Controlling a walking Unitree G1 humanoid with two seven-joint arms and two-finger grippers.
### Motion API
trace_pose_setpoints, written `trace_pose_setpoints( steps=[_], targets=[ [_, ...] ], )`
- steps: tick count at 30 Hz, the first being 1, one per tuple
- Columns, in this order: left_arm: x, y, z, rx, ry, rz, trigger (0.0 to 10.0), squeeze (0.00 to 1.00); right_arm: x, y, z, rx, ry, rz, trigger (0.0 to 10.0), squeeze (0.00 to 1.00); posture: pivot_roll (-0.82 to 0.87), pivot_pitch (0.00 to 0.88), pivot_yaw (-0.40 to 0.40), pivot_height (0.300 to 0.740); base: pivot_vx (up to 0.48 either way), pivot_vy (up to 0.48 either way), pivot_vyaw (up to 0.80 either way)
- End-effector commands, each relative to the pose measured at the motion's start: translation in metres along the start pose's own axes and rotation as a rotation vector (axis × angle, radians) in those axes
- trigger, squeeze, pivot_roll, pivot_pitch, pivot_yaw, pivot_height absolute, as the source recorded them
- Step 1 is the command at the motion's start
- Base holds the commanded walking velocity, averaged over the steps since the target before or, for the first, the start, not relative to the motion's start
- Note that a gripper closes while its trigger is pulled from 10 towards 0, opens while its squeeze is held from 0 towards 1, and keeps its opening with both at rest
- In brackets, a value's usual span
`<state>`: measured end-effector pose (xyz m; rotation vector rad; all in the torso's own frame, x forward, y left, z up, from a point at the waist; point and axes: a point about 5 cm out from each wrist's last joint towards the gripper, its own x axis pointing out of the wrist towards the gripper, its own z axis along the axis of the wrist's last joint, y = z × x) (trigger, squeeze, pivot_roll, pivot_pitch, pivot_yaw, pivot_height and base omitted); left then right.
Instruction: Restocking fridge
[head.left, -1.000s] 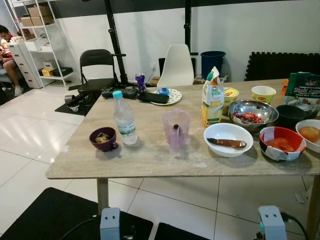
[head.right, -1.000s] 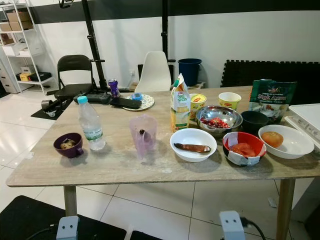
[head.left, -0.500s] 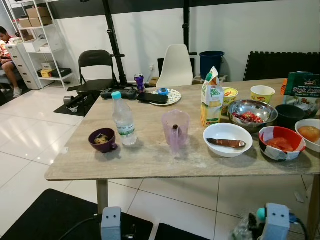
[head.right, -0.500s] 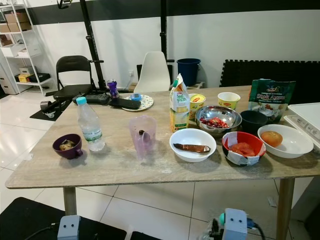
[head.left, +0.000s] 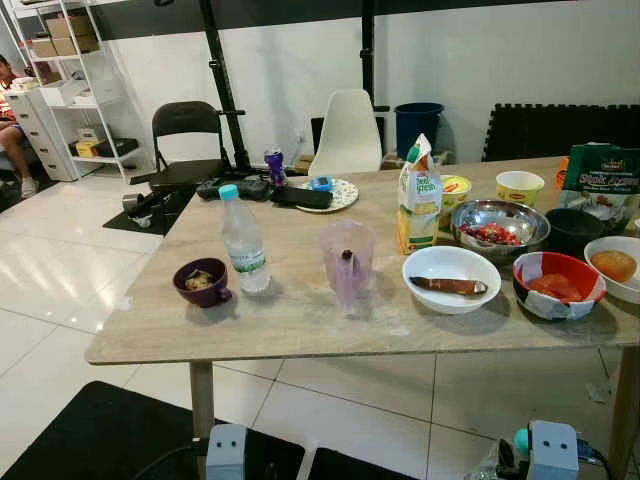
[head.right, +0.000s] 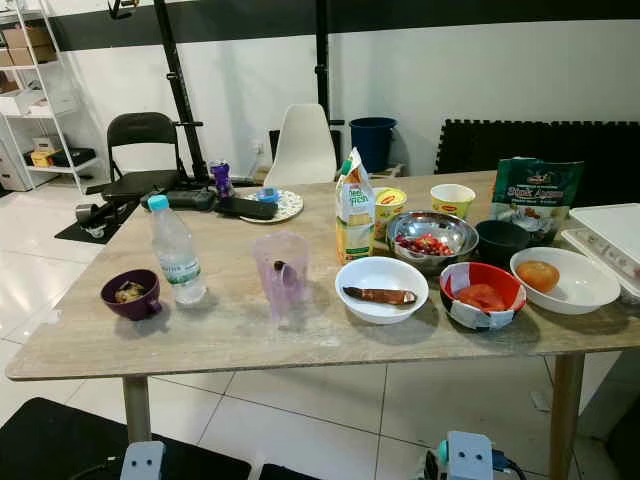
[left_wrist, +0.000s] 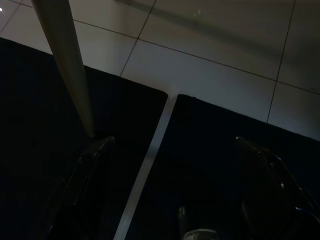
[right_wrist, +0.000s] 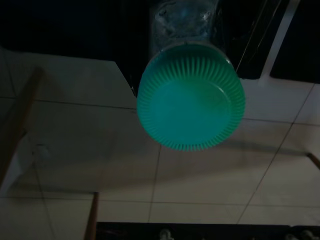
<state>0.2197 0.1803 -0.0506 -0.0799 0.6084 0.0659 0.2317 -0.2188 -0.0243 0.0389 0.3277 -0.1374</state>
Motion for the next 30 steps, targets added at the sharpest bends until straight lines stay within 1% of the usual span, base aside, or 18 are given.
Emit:
trace_pose_setpoints(
  steps=[1,2,4,6,12,13,15,20,22,26,30],
  targets=[
    [-0.001,0.001,-0.003,0.015,0.005,-0.006,10.0,0.00,0.000,0.008,-0.007,0.001,0.052,0.047,10.0,0.00,0.02,0.042,0.057,0.740,0.000,0.000,0.00],
    [-0.001,0.001,-0.003,0.014,0.005,-0.007,10.0,0.00,0.000,0.009,-0.008,0.007,0.067,0.045,10.0,0.00,0.02,0.042,0.057,0.740,0.000,0.000,0.00],
    [-0.002,0.001,-0.005,-0.005,0.008,-0.005,10.0,0.00,-0.001,0.009,-0.010,-0.018,0.082,0.059,10.0,0.00,0.02,0.035,0.049,0.740,0.000,0.000,0.00],
    [-0.002,0.000,-0.006,-0.006,0.010,-0.005,10.0,0.00,-0.001,0.010,-0.011,-0.023,0.088,0.065,10.0,0.00,0.02,0.034,0.048,0.740,0.000,0.000,0.00],
    [-0.004,-0.001,-0.013,0.016,0.040,-0.022,10.0,0.00,-0.003,0.011,-0.017,-0.036,0.132,0.064,10.0,0.00,0.02,0.028,0.051,0.740,0.000,0.000,0.00],
    [-0.005,-0.002,-0.014,0.021,0.046,-0.025,10.0,0.00,-0.003,0.010,-0.019,-0.036,0.155,0.062,10.0,0.00,0.01,0.026,0.053,0.740,0.000,0.000,0.00],
    [-0.005,-0.002,-0.018,0.021,0.065,-0.021,10.0,0.00,-0.007,0.008,-0.031,-0.059,0.249,0.062,10.0,0.00,0.02,0.024,0.049,0.740,0.000,0.000,0.00],
    [-0.005,-0.002,-0.018,0.021,0.069,-0.016,10.0,0.00,-0.010,0.005,-0.035,-0.070,0.276,0.055,10.0,0.00,0.02,0.023,0.045,0.740,0.000,0.000,0.00],
    [-0.004,-0.002,-0.015,0.011,0.056,-0.015,10.0,0.00,-0.012,0.005,-0.038,-0.039,0.298,0.067,10.0,0.00,0.02,0.021,0.041,0.740,0.000,0.000,-0.63],
    [-0.002,-0.005,-0.012,0.024,0.050,-0.027,10.0,0.00,-0.013,0.003,-0.040,-0.063,0.317,0.060,10.0,0.00,0.01,0.024,0.047,0.740,0.000,0.000,-0.80],
    [-0.001,-0.006,-0.009,0.042,0.041,-0.042,10.0,0.00,-0.013,0.003,-0.041,-0.048,0.323,0.052,10.0,0.00,0.01,0.033,0.059,0.740,0.000,0.000,-0.80]
  ],
)
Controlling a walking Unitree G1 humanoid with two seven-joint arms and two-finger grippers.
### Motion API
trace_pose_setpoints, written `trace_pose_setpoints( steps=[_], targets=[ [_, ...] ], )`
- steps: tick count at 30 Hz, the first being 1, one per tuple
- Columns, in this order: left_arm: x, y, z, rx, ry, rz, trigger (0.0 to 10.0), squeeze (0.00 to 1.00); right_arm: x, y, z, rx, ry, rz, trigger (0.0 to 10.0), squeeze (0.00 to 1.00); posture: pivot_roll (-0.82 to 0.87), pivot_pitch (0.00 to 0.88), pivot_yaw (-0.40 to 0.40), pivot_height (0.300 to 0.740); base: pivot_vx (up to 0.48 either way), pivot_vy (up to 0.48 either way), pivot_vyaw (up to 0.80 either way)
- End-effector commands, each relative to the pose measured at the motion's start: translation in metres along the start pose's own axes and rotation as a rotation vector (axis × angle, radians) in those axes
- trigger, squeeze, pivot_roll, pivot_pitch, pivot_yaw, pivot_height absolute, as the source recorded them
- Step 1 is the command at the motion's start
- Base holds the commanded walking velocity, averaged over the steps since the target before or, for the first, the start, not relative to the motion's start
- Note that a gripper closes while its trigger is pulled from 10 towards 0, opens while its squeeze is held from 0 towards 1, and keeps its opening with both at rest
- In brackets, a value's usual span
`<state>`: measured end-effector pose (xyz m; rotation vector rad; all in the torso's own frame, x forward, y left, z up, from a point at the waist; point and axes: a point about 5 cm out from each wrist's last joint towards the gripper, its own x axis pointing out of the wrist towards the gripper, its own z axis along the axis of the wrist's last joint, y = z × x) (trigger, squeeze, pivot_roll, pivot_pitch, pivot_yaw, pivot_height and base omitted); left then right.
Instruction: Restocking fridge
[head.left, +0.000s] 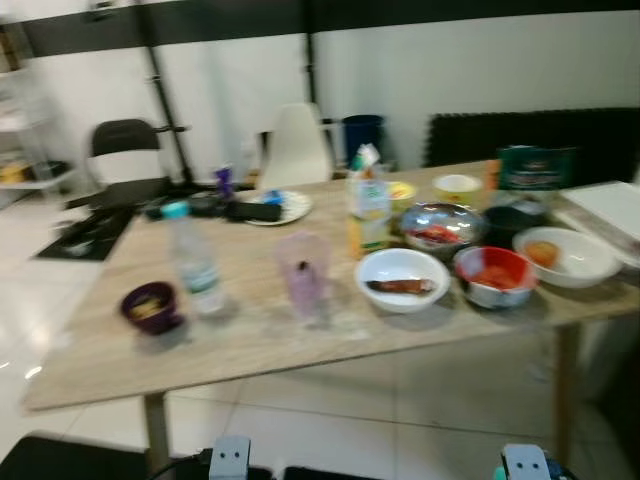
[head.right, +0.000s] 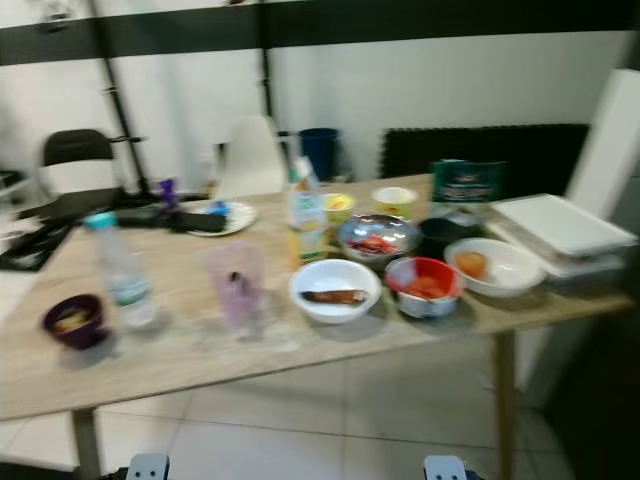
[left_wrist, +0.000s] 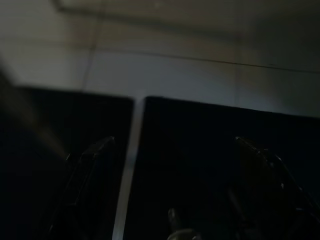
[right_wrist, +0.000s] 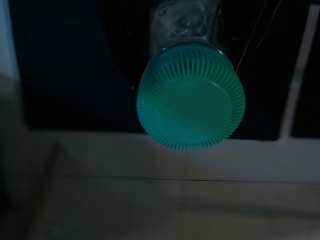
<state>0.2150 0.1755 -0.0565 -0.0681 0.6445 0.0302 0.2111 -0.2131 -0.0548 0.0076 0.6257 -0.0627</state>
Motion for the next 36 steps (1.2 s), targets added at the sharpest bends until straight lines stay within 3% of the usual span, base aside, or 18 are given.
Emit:
trace_pose_setpoints(
  steps=[1,36],
  targets=[
    [0.000,-0.002,0.000,0.028,0.004,-0.019,10.0,0.00,-0.002,0.001,-0.006,0.019,0.029,-0.006,10.0,0.00,0.01,0.033,0.064,0.740,0.000,0.000,-0.80],
    [0.005,-0.001,0.010,0.071,0.023,-0.032,10.0,0.00,-0.003,-0.009,-0.009,0.105,0.050,-0.067,10.0,0.00,0.03,0.086,0.085,0.740,0.000,0.000,-0.80]
  ],
)
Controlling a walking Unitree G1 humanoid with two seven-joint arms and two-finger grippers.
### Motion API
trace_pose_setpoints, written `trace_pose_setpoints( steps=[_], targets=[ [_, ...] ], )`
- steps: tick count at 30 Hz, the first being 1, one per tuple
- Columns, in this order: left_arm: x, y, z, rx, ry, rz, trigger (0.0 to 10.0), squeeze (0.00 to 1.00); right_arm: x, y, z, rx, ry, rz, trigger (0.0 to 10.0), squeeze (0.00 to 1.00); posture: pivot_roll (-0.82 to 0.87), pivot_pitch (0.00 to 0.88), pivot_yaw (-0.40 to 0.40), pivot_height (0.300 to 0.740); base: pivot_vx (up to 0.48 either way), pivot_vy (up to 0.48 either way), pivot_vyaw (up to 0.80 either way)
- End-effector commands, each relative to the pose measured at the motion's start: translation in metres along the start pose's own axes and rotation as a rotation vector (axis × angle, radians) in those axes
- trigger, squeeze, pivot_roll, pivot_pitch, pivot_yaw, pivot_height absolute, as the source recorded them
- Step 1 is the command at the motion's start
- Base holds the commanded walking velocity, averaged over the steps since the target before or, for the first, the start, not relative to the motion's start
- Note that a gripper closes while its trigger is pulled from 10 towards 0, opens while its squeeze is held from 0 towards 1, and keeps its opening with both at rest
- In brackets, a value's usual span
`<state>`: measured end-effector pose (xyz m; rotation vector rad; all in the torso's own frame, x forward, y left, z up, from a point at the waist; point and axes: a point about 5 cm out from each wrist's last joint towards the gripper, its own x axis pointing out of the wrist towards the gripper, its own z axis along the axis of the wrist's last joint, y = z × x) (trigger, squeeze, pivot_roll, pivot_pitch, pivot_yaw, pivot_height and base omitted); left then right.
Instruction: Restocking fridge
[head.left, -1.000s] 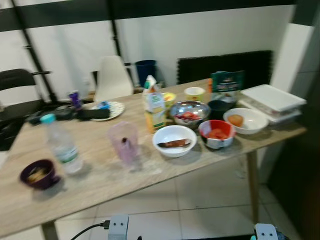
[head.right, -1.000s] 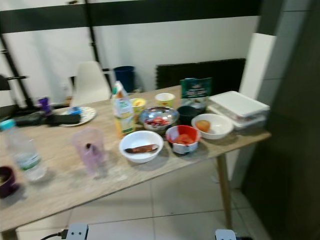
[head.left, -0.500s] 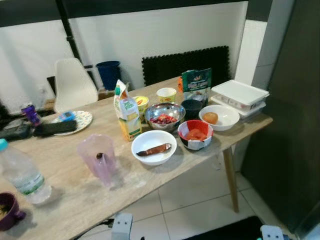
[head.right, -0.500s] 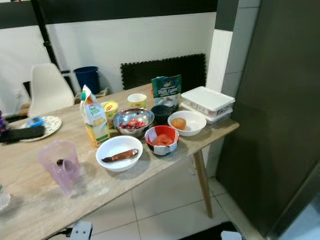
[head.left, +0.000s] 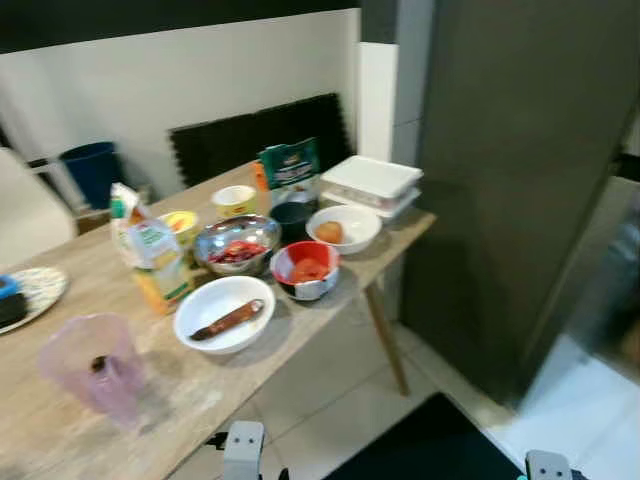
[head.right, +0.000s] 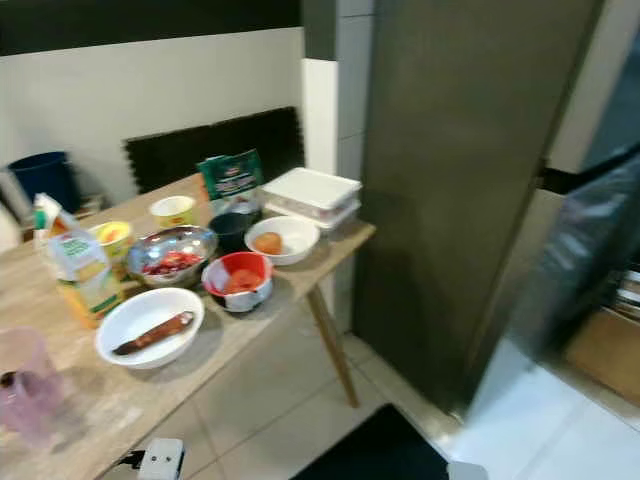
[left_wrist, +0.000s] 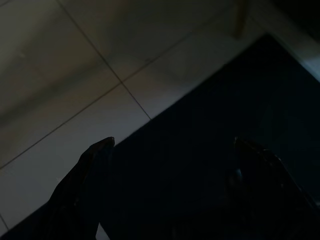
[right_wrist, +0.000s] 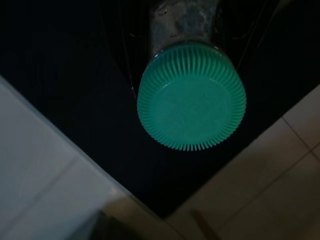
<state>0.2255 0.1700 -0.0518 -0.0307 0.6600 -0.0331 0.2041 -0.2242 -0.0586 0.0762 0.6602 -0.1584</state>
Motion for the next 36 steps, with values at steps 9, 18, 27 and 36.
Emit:
trace_pose_setpoints(
  steps=[9,18,27,36],
  targets=[
    [0.000,0.000,-0.002,0.023,0.018,-0.002,10.0,0.00,0.002,0.008,-0.001,0.014,0.024,-0.004,10.0,0.00,0.02,0.086,0.084,0.740,0.000,0.000,-0.80],
    [0.001,-0.004,-0.001,0.019,0.023,-0.007,10.0,0.00,0.000,-0.001,-0.007,0.003,0.066,-0.018,10.0,0.00,0.03,0.087,0.072,0.740,0.000,0.000,-0.80],
    [0.000,-0.007,-0.001,0.013,0.009,-0.009,10.0,0.00,0.000,-0.010,-0.006,-0.038,0.101,-0.029,10.0,0.00,0.04,0.081,0.060,0.740,0.000,0.000,-0.18],
    [0.001,-0.005,0.003,-0.015,0.005,-0.003,10.0,0.00,0.000,-0.006,-0.006,-0.017,0.093,-0.017,10.0,0.00,0.04,0.081,0.059,0.740,0.000,-0.347,0.00]
  ],
)
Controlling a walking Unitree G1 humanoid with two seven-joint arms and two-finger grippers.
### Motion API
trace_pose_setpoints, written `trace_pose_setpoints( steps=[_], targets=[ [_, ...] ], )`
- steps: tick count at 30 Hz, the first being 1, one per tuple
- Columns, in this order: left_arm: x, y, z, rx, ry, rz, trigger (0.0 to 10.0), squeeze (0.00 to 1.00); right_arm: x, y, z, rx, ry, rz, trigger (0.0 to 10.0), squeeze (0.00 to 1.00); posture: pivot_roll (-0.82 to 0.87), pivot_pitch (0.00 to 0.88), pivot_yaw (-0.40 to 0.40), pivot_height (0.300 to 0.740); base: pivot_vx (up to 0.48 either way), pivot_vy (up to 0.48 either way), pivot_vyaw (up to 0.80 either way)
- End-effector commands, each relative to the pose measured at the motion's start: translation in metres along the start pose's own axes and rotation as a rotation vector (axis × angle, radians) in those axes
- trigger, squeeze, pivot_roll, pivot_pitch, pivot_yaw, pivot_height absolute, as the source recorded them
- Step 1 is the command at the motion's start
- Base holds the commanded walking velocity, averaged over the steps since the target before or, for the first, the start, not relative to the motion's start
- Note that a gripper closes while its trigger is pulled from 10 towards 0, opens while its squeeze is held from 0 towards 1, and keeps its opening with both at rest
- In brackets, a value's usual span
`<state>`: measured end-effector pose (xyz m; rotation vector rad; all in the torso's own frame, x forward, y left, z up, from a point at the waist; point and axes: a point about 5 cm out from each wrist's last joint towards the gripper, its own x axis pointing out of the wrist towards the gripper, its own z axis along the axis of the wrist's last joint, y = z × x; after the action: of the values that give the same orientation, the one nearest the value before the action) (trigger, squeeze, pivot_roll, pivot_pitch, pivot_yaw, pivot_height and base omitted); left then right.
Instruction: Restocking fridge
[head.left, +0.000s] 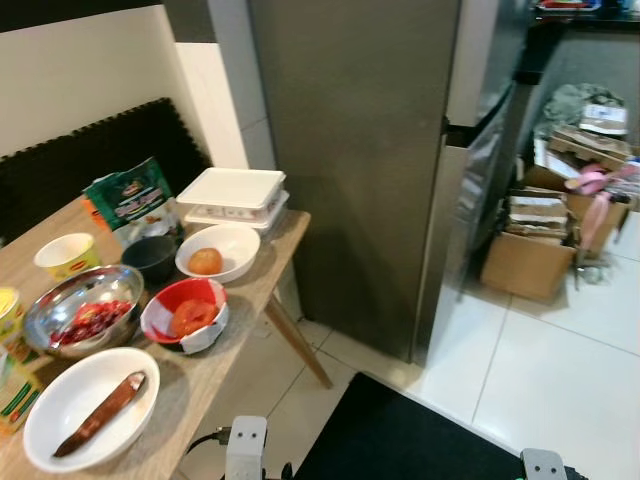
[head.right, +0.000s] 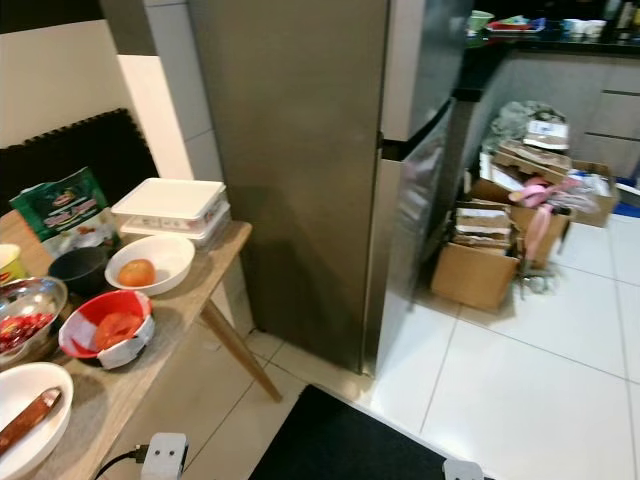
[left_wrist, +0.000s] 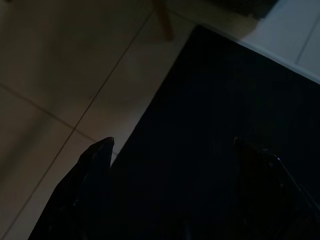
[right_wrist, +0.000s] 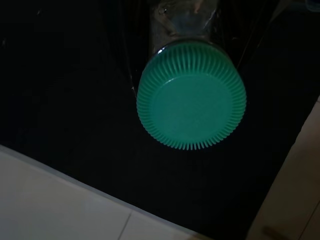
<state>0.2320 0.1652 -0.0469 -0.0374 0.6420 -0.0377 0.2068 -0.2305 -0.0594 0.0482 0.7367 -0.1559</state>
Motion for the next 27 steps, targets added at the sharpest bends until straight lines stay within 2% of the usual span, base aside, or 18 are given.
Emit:
trace_pose_setpoints(
  steps=[1,16,18,19,22,24,27],
  targets=[
    [-0.0010,0.0002,-0.0045,-0.015,0.020,0.005,10.0,0.00,-0.0027,0.0002,-0.0094,0.013,0.024,-0.006,10.0,0.00,0.04,0.081,0.058,0.740,0.000,-0.480,0.00],
    [-0.0003,-0.0029,-0.0039,-0.022,0.017,-0.012,10.0,0.00,-0.0037,0.0026,-0.0132,0.002,0.031,-0.006,10.0,0.00,0.02,0.079,0.065,0.740,0.000,-0.480,0.00],
    [-0.0002,-0.0030,-0.0038,-0.030,0.017,-0.010,10.0,0.00,-0.0038,0.0024,-0.0134,0.000,0.033,-0.007,10.0,0.00,0.02,0.077,0.065,0.740,0.000,0.000,0.00],
    [0.0000,-0.0025,-0.0030,-0.001,0.016,-0.007,10.0,0.00,-0.0040,0.0021,-0.0140,-0.003,0.035,-0.006,10.0,0.00,0.02,0.075,0.063,0.740,0.000,0.000,0.00],
    [0.0001,-0.0024,-0.0028,0.013,0.016,-0.010,10.0,0.00,-0.0042,0.0019,-0.0144,-0.004,0.036,-0.005,10.0,0.00,0.02,0.074,0.065,0.740,0.000,0.000,0.00],
    [0.0001,-0.0019,-0.0034,-0.012,0.019,0.001,10.0,0.00,-0.0046,0.0012,-0.0145,-0.006,0.030,-0.002,10.0,0.00,0.02,0.072,0.066,0.740,0.000,0.000,0.00],
    [0.0000,-0.0018,-0.0040,0.003,0.026,-0.006,10.0,0.00,-0.0048,0.0021,-0.0136,-0.006,0.013,0.003,10.0,0.00,0.02,0.065,0.067,0.740,0.000,0.000,0.00]
  ],
)
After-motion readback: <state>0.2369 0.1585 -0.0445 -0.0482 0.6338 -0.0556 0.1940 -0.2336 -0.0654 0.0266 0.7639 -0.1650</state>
